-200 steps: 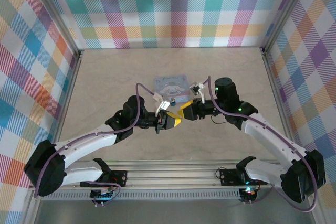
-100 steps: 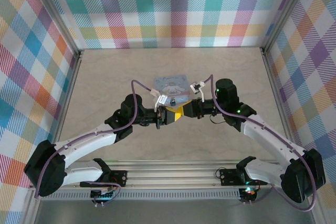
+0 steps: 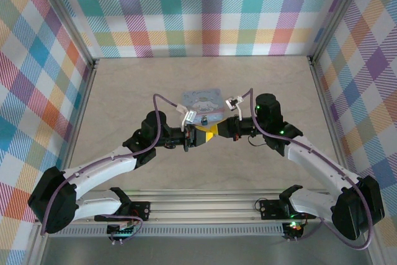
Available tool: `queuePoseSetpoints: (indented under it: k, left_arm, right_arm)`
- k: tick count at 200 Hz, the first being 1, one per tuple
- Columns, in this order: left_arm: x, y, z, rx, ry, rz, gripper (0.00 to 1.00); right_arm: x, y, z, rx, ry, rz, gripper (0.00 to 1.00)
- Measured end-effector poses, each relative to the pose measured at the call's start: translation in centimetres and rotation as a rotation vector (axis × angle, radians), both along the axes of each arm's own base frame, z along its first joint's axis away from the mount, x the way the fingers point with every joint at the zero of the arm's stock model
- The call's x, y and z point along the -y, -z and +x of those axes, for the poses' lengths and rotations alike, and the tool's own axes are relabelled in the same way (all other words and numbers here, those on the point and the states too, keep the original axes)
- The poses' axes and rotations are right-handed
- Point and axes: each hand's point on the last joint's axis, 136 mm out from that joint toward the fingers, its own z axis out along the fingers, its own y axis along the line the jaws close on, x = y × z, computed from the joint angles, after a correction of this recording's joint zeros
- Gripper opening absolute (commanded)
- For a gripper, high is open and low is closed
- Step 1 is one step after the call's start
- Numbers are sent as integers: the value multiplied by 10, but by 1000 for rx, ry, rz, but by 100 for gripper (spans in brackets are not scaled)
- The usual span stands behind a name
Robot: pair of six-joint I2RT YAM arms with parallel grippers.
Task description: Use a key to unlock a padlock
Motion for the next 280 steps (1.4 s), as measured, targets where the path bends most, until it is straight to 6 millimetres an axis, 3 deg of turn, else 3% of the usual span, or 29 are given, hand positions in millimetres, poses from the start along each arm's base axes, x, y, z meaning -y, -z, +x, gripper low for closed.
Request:
queuePoseSetpoints:
  k: [30,44,62,110,143,231,260,280]
  left_arm:
    - [-4,3,-1,10,-12,27,38]
    - [-9,3,1,9,-33,38,45]
    - [-15,-1,2,11,-49,35,46]
    - [-12,-9,-1,-13,-10,-18,40]
    - [-6,-3,2,-60,4,-59,36]
    - [-1,-7,-1,-81,45,-100,16]
    - [0,-7,-2,-81,51,-99,0]
    - [-1,-7,-1,-77,48,-99,0]
  right_arm:
    - [0,0,0,32,-18,-44,0]
    - [0,-4,2,61,-24,-80,0]
    - [1,-10,6,113,-34,-124,0]
    - [1,-8,5,166,-96,-186,0]
    - [-1,-5,0,147,-142,-171,0]
    - [1,-13,-1,127,-162,-123,0]
    - [1,-12,1,111,-158,-122,0]
    - [1,-12,1,101,-156,-118,0]
